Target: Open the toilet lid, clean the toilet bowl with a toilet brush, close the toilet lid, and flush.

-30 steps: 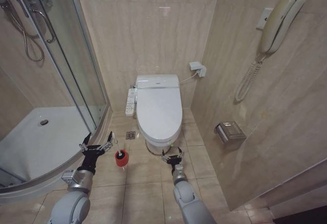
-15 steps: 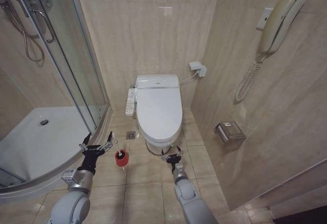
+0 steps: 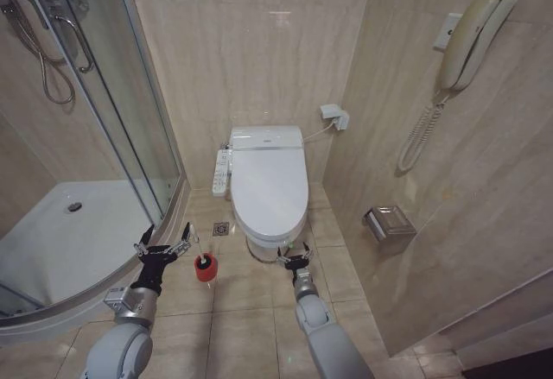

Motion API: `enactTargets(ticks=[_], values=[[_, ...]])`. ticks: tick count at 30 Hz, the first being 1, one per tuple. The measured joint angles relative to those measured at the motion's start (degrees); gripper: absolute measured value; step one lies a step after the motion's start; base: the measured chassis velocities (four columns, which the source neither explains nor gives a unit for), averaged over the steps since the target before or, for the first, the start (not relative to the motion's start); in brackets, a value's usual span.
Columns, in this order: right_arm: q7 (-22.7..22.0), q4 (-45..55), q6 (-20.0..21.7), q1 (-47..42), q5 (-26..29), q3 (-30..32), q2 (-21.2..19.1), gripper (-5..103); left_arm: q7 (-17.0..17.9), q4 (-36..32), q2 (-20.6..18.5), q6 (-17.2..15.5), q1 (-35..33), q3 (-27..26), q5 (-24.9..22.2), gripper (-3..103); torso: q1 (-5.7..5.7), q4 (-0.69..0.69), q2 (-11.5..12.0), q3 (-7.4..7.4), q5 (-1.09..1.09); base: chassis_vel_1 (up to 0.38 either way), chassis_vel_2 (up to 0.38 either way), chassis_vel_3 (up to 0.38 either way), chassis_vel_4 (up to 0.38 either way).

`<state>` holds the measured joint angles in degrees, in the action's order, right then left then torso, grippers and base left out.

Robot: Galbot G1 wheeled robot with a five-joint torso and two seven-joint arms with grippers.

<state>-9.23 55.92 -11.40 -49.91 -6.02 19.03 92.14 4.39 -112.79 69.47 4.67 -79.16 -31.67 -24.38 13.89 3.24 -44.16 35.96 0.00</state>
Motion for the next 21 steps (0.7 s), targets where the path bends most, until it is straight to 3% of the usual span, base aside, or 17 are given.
enactTargets(ticks=[21], values=[[0.08,-1.31,-0.05,1.06,0.07,0.28,0.00,101,0.00,0.00,0.00,0.00,0.00,0.00,0.00,100,0.00,0.00,0.00,0.00,0.00,0.000,0.000,0.000,0.000]])
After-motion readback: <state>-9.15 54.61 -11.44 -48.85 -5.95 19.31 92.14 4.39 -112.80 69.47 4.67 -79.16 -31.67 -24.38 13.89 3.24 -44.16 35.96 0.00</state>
